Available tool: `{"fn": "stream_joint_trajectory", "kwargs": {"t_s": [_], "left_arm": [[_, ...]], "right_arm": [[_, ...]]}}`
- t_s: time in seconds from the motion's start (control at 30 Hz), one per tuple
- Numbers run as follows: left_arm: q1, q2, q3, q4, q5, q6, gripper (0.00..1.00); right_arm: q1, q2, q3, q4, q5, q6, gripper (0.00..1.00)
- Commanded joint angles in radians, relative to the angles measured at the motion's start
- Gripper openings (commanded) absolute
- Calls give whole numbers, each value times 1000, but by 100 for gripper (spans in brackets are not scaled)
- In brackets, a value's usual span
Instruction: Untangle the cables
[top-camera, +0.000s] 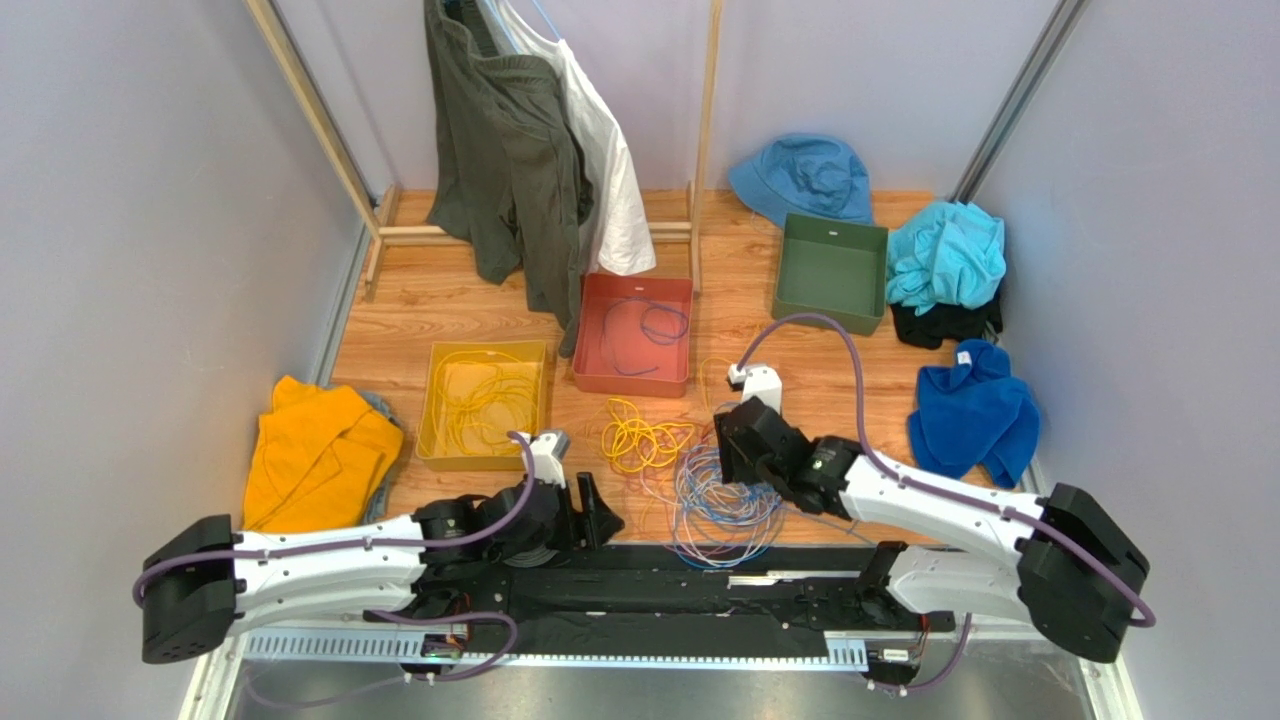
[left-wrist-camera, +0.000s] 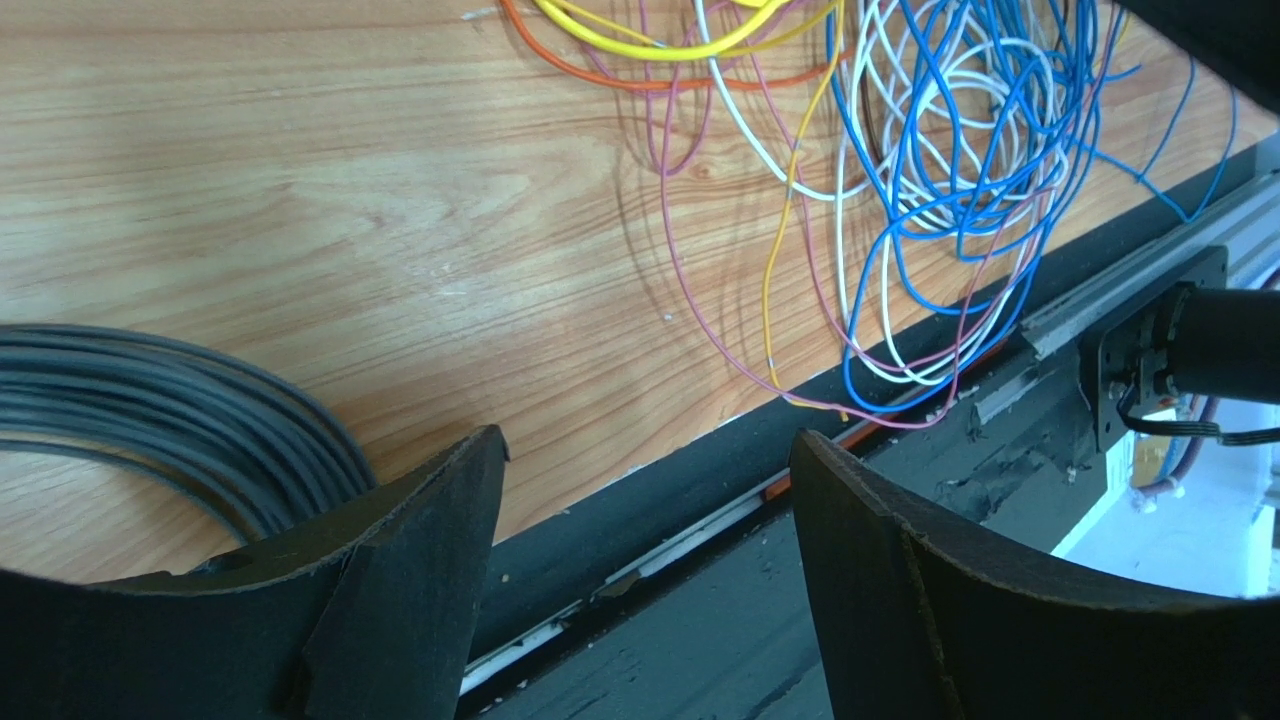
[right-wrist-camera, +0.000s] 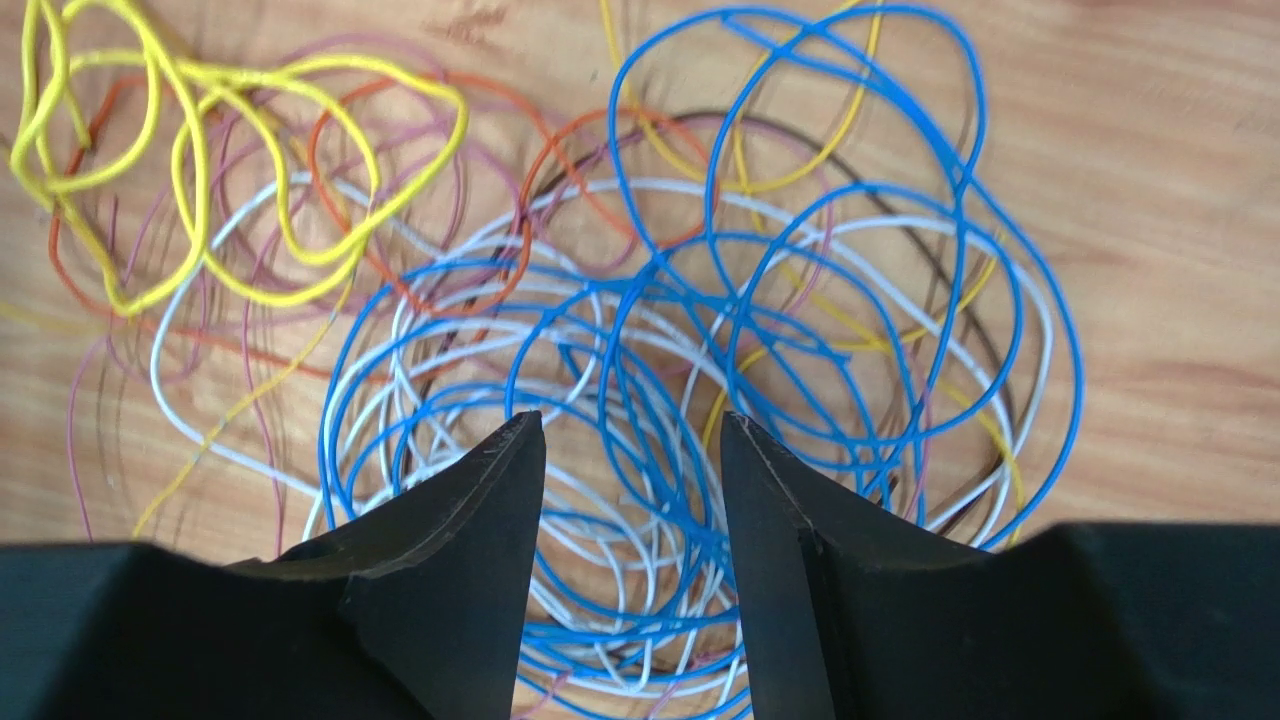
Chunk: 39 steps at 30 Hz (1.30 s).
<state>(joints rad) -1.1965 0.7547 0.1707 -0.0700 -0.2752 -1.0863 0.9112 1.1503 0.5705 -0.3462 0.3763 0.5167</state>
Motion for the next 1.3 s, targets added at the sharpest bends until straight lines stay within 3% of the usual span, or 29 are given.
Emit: {"fn": "stream_joint_trajectory", "kwargs": {"t_s": [0.0,0.23,0.57,0.93,1.27], "left_arm": [[-3,60,39,134,40,14,78],[-5,133,55,168,60,9,78],[-6,127,47,154,56,-4,78],[-6,141,46,157,53,-14,78],[-20,172,49,165,54,-27,78]], "right_arm": [[63,-83,-52,46,59,101,50],[75,-77,-112,96,47,103,48],[83,-1,-112,148,35,97,36],[230,-205,-72,30,125,126,42],[295,-118,-110,6,162,138,40]]}}
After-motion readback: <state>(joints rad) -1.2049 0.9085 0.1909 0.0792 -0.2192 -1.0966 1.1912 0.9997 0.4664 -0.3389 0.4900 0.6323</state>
